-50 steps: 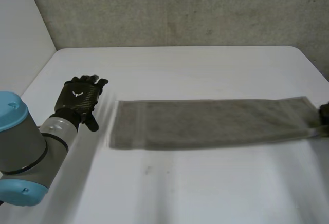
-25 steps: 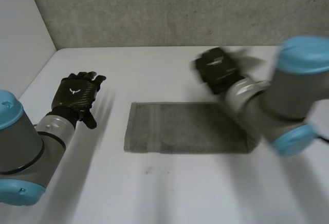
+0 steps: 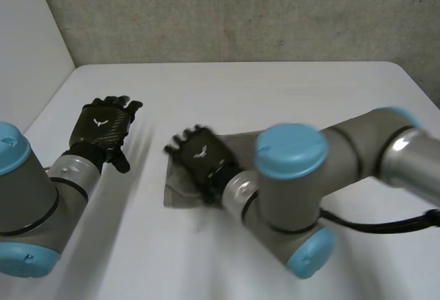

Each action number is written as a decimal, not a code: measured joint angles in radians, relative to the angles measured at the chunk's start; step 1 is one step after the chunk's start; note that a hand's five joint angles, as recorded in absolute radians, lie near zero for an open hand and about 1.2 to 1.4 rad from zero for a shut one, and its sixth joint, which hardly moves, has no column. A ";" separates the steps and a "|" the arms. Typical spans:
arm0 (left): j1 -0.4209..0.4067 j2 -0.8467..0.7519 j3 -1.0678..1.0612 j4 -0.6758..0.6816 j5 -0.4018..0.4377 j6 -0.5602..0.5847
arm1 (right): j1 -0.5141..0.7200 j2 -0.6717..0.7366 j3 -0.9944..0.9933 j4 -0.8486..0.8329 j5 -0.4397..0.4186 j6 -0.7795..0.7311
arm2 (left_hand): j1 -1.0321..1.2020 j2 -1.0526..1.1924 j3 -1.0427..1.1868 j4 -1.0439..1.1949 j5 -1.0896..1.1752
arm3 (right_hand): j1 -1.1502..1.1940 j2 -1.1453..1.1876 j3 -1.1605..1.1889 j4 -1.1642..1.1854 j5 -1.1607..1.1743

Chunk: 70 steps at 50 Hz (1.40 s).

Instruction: Fold the towel.

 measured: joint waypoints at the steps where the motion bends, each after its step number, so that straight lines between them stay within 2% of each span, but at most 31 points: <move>1: -0.002 0.000 0.000 0.000 0.000 0.000 | -0.014 -0.020 0.013 0.002 0.004 0.005 | 0.000 0.000 0.000 0.000 0.000 | 0.000 0.000 0.000 0.000 0.000; 6: -0.011 0.002 0.000 0.000 -0.001 -0.001 | -0.120 -0.146 0.135 0.009 0.023 0.043 | 0.000 0.000 0.000 0.000 0.000 | -0.002 0.000 0.000 -0.002 -0.002; 9: -0.014 0.002 0.000 0.001 -0.001 -0.001 | -0.138 -0.164 0.161 0.009 0.024 0.048 | 0.000 0.000 0.000 0.000 0.000 | -0.002 0.000 0.000 -0.002 -0.002; 11: -0.026 0.002 0.000 0.001 -0.001 -0.001 | -0.227 -0.232 0.294 0.004 0.023 0.060 | 0.000 0.000 0.000 0.000 0.000 | -0.002 0.000 -0.003 -0.002 -0.002; 14: -0.032 0.002 0.000 0.001 -0.002 -0.002 | -0.276 -0.258 0.364 -0.004 0.020 0.060 | 0.000 0.000 0.000 0.000 0.000 | 0.015 0.004 0.002 0.001 0.001; 15: -0.036 0.002 0.000 0.001 -0.002 -0.002 | -0.306 -0.272 0.407 -0.014 0.018 0.058 | 0.000 0.000 0.000 0.000 0.000 | 0.133 0.074 0.077 0.061 0.063; 16: -0.037 0.002 0.000 0.001 -0.002 -0.002 | -0.317 -0.276 0.422 -0.020 0.018 0.058 | 0.000 0.000 0.000 0.000 0.000 | 0.133 0.074 0.077 0.061 0.063; 17: -0.040 0.002 0.000 0.001 -0.002 -0.002 | -0.336 -0.282 0.448 -0.031 0.017 0.056 | 0.000 0.000 0.000 0.000 0.000 | 0.283 0.203 0.210 0.181 0.170; 22: -0.049 0.002 0.000 0.001 -0.002 -0.002 | -0.413 -0.290 0.538 -0.110 0.015 0.050 | 0.000 0.000 0.000 0.000 0.000 | 0.632 0.502 0.506 0.488 0.457; 27: -0.054 0.002 -0.001 0.001 -0.002 -0.001 | -0.462 -0.258 0.587 -0.225 0.016 0.033 | 0.000 0.000 0.000 0.000 0.000 | 1.072 0.916 0.916 0.894 0.849; 33: -0.054 0.001 -0.002 0.001 -0.002 -0.001 | -0.473 -0.210 0.576 -0.291 0.023 0.001 | 0.000 0.000 0.000 0.000 0.000 | 1.134 0.963 0.970 0.958 0.914; 43: -0.052 0.003 -0.004 0.000 -0.002 -0.002 | -0.447 -0.207 0.482 -0.286 0.027 0.006 | 0.000 0.000 0.000 0.000 0.000 | 1.145 0.963 0.970 0.959 0.921; 51: -0.051 0.009 -0.004 -0.001 -0.002 -0.002 | -0.328 -0.192 0.318 -0.214 0.011 0.074 | 0.000 0.000 0.000 0.000 0.000 | 1.147 0.963 0.970 0.959 0.931; 55: -0.050 0.018 -0.004 -0.001 -0.002 -0.001 | -0.213 -0.130 0.189 -0.178 -0.014 0.087 | 0.000 0.000 0.000 0.000 0.000 | 1.148 0.963 0.973 0.961 0.932; 61: -0.042 0.040 -0.006 -0.001 -0.003 -0.001 | -0.038 0.046 -0.007 -0.133 -0.063 0.088 | 0.000 0.000 0.000 0.000 0.000 | 1.148 0.963 0.973 0.961 0.934; 65: -0.037 0.055 -0.011 0.000 -0.003 -0.002 | 0.023 0.144 -0.069 -0.111 -0.095 0.088 | 0.000 0.000 0.000 0.000 0.000 | 1.148 0.963 0.973 0.961 0.934; 70: -0.036 0.064 -0.013 0.001 -0.003 -0.002 | 0.047 0.191 -0.085 -0.099 -0.118 0.091 | 0.000 0.000 0.000 0.000 0.000 | 1.148 0.963 0.973 0.961 0.934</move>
